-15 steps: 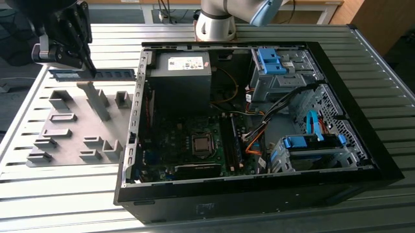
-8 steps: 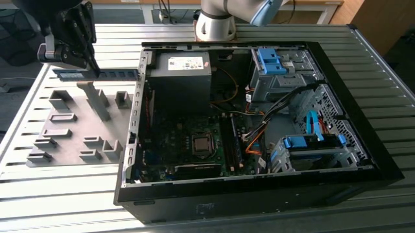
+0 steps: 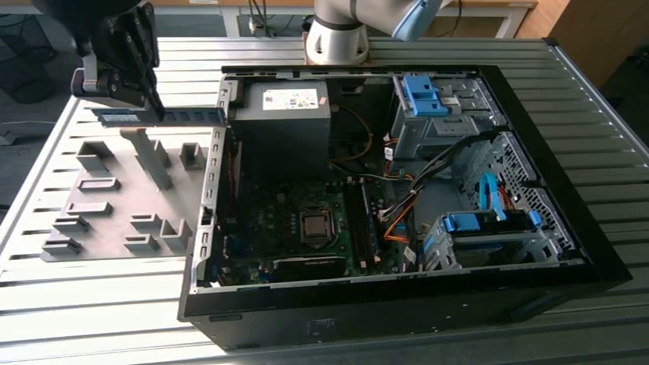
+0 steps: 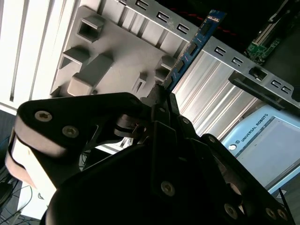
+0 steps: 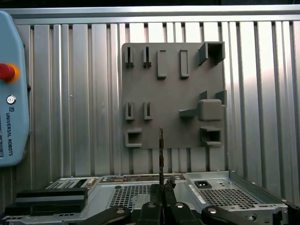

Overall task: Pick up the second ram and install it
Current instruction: 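Pick up the second ram and move it above second insertion slot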

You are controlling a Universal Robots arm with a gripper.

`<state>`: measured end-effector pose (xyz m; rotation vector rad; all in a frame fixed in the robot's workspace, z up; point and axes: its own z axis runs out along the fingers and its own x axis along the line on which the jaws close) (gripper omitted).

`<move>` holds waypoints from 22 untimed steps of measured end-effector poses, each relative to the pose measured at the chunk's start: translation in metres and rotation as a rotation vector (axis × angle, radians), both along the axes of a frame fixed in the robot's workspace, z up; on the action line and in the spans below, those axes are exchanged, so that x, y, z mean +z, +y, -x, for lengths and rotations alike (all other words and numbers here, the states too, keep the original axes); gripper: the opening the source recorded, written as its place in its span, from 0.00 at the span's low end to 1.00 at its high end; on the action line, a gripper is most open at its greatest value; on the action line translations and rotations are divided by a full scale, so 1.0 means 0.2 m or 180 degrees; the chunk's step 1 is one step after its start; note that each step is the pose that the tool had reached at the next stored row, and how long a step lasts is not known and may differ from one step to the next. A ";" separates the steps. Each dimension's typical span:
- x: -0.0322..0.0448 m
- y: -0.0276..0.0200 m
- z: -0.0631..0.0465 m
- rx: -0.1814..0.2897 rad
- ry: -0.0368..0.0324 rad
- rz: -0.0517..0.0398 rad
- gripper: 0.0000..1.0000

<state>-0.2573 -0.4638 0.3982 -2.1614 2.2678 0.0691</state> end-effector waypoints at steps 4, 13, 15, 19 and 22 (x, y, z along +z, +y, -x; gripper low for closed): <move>0.000 0.000 -0.02 0.0000 0.0000 0.0000 0.14; 0.000 0.000 -0.06 0.0000 0.0000 0.0000 0.14; 0.000 0.000 -0.07 0.0000 0.0000 0.0000 0.14; 0.000 0.000 -0.09 0.0000 0.0000 0.0000 0.14; 0.000 0.000 -0.10 0.0000 0.0000 0.0000 0.14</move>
